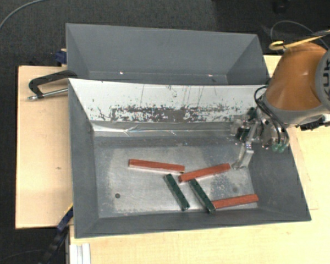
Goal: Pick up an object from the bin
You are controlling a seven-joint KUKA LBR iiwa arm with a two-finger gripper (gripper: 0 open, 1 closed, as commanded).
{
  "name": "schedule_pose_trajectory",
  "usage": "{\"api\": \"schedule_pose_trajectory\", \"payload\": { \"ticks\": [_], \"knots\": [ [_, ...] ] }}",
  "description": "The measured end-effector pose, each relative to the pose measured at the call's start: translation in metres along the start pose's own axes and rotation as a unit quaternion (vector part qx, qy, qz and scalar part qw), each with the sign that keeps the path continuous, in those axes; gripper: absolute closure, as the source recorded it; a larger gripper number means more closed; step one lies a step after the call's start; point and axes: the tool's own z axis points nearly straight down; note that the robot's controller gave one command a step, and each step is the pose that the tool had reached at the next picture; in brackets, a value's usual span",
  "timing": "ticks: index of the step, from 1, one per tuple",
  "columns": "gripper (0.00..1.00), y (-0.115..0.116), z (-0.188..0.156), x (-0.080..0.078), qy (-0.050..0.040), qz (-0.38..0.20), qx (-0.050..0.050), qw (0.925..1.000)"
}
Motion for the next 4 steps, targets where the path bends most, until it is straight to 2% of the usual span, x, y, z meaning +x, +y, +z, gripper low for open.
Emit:
{"api": "schedule_pose_trajectory", "payload": {
  "ticks": [1, 2, 3, 4],
  "knots": [
    [0.0, 0.027, 0.065, 0.03, -0.0003, -0.02, 0.0, 0.9998],
    [1.0, 0.025, 0.061, 0.027, -0.0049, -0.02, 0.001, 0.9998],
    [1.0, 0.005, 0.061, 0.004, -0.0073, -0.061, 0.002, 0.9981],
    [1.0, -0.003, -0.035, 0.048, -0.008, -0.2, 0.003, 0.9797]
  ]
}}
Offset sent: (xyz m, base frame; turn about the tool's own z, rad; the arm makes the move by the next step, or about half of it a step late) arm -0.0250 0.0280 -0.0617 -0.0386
